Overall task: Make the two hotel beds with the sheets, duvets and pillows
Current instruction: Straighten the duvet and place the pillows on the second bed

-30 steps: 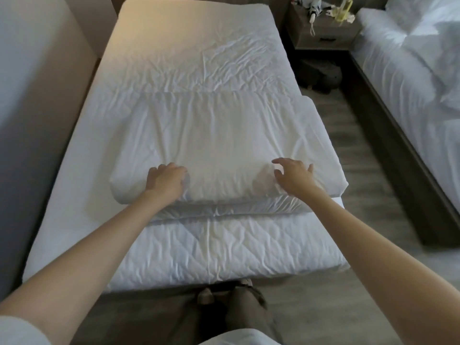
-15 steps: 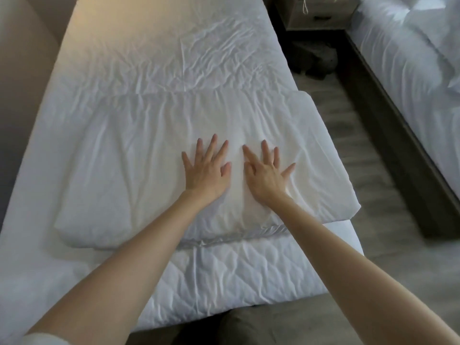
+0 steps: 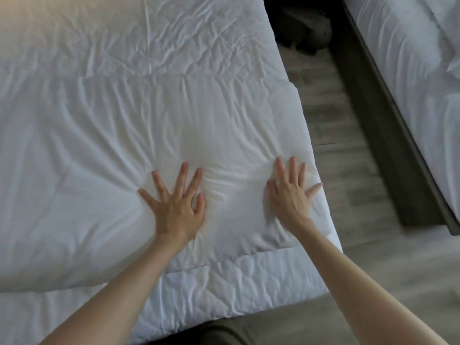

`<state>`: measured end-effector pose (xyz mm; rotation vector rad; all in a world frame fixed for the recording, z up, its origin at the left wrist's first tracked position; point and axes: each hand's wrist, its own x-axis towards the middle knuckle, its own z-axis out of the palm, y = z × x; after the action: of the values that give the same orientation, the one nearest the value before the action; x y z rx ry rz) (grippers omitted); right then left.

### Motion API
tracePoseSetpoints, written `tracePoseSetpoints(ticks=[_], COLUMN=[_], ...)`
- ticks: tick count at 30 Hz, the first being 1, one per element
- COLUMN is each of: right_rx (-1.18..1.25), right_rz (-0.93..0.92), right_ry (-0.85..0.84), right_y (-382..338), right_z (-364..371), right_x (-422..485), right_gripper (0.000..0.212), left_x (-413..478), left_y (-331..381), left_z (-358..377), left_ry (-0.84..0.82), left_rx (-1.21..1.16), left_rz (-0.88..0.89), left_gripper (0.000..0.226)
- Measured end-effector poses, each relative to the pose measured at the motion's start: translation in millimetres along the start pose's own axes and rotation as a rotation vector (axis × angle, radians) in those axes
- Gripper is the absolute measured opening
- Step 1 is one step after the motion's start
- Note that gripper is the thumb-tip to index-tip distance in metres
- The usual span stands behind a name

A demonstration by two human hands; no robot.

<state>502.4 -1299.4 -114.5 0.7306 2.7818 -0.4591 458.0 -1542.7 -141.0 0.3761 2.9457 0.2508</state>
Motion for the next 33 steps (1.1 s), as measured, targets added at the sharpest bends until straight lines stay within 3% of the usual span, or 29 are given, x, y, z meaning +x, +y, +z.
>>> tracePoseSetpoints(ticks=[2,4,8,10,16,20,23,26,28,30,33], right_rx=[0.092,0.13,-0.017,-0.096,-0.082,-0.018,0.077,0.023,-0.059,-0.109,-0.089], right_rz=[-0.184,-0.373,-0.521,-0.498,-0.061,0.021,-0.167,-0.558,-0.684,-0.663,-0.389], right_ry=[0.101,0.066,0.047,0.08,0.06,0.059,0.211,0.097,0.035,0.051,0.067], right_y=[-39,-82,-124,-109,-17,-22,-69,-135,-159,-157,-118], right_z=[-5,-2,17,21,9,-6,-14,-1,9,11,-6], right_x=[9,24,66,87,114,109,101,96,105,129,171], right_gripper=[0.054,0.049,0.05,0.053,0.057,0.058,0.055,0.051,0.049,0.049,0.051], left_x=[1,1,3,6,8,6,7,8,9,9,11], left_y=[-2,-3,-4,-5,-2,-5,-6,-5,-5,-5,-6], left_z=[1,2,4,5,6,1,0,-1,-1,-1,0], left_ry=[-0.005,0.004,0.022,0.018,0.004,-0.016,-0.008,0.003,0.013,0.022,0.022], left_rx=[0.01,0.021,0.025,0.025,0.006,0.023,0.028,0.03,0.034,0.037,0.053], left_rz=[-0.001,-0.002,-0.002,-0.002,0.004,0.006,0.015,0.012,0.004,0.009,0.013], left_gripper=[0.059,0.059,0.059,0.059,0.06,0.06,0.06,0.06,0.06,0.06,0.06])
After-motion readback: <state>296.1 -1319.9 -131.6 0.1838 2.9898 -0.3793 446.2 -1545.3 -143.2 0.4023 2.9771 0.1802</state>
